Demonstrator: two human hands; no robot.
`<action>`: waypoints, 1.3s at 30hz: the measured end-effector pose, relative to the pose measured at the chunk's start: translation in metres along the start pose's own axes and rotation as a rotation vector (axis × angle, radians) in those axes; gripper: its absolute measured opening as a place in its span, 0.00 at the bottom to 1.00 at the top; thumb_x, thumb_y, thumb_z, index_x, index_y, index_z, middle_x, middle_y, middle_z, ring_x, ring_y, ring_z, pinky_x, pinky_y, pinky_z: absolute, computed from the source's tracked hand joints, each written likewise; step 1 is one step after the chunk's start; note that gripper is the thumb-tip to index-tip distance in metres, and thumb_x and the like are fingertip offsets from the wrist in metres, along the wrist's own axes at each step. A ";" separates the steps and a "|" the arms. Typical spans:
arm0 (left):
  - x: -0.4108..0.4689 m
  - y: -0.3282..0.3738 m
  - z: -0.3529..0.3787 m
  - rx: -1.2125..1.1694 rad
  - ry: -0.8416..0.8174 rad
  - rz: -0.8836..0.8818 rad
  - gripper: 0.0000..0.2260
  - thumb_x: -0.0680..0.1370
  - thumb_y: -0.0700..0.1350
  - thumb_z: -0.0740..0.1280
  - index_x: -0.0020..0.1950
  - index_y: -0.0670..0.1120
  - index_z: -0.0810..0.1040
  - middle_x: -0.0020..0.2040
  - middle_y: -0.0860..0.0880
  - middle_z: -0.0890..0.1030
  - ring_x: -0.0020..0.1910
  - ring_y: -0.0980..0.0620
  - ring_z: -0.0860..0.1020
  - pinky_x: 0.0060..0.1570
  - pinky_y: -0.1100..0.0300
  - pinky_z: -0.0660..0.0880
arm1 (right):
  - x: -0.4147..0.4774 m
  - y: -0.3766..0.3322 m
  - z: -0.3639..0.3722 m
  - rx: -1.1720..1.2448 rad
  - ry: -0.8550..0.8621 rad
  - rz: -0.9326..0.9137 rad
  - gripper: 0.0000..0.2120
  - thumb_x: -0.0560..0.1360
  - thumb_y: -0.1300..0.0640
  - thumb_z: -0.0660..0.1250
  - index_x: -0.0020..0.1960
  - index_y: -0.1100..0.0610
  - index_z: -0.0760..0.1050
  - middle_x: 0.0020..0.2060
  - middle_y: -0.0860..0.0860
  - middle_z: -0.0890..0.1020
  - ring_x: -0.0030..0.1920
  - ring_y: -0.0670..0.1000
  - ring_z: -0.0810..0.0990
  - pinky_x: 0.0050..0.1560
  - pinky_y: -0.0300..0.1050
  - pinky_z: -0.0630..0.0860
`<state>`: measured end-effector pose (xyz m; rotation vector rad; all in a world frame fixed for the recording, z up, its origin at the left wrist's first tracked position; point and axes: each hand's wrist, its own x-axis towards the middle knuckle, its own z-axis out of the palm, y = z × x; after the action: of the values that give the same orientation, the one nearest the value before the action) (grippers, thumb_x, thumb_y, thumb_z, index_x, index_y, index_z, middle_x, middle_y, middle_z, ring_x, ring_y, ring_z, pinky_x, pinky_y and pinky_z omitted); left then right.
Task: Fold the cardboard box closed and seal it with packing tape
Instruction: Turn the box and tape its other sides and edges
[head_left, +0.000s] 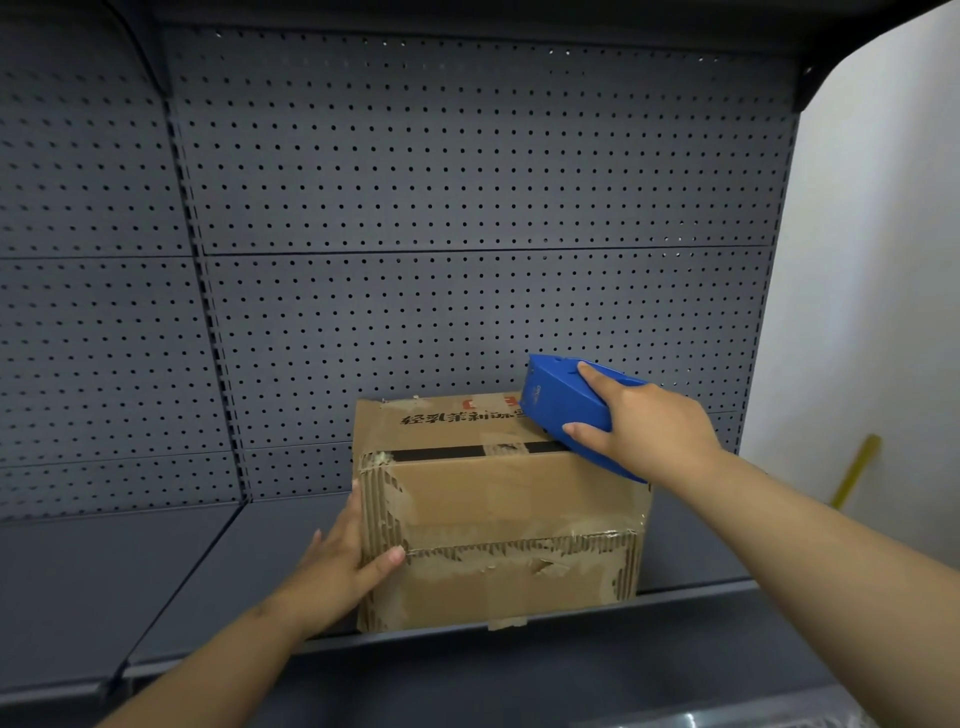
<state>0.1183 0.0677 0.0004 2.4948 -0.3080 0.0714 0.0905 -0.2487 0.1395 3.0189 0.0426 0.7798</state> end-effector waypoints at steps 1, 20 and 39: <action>-0.003 0.003 0.002 0.029 0.042 -0.002 0.48 0.62 0.78 0.45 0.74 0.56 0.32 0.77 0.55 0.45 0.75 0.55 0.45 0.73 0.51 0.39 | -0.001 0.001 -0.003 0.012 -0.002 0.005 0.33 0.76 0.35 0.54 0.77 0.44 0.48 0.48 0.49 0.81 0.49 0.52 0.79 0.36 0.43 0.72; -0.046 0.206 -0.155 -0.848 0.123 0.166 0.30 0.75 0.65 0.53 0.54 0.42 0.80 0.49 0.44 0.84 0.48 0.49 0.82 0.53 0.56 0.75 | -0.047 -0.064 -0.059 1.111 0.177 -0.273 0.32 0.71 0.44 0.69 0.60 0.22 0.51 0.46 0.28 0.75 0.49 0.38 0.79 0.48 0.38 0.78; -0.131 0.216 -0.225 -0.495 -0.022 0.068 0.21 0.71 0.61 0.62 0.44 0.45 0.83 0.41 0.48 0.83 0.38 0.54 0.81 0.42 0.62 0.76 | -0.103 -0.131 -0.099 1.218 0.156 -0.273 0.35 0.72 0.43 0.68 0.73 0.34 0.52 0.48 0.35 0.76 0.54 0.44 0.79 0.53 0.41 0.76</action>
<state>-0.0559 0.0575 0.2908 1.9960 -0.3694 -0.0050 -0.0503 -0.1198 0.1727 3.7727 1.3624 1.2919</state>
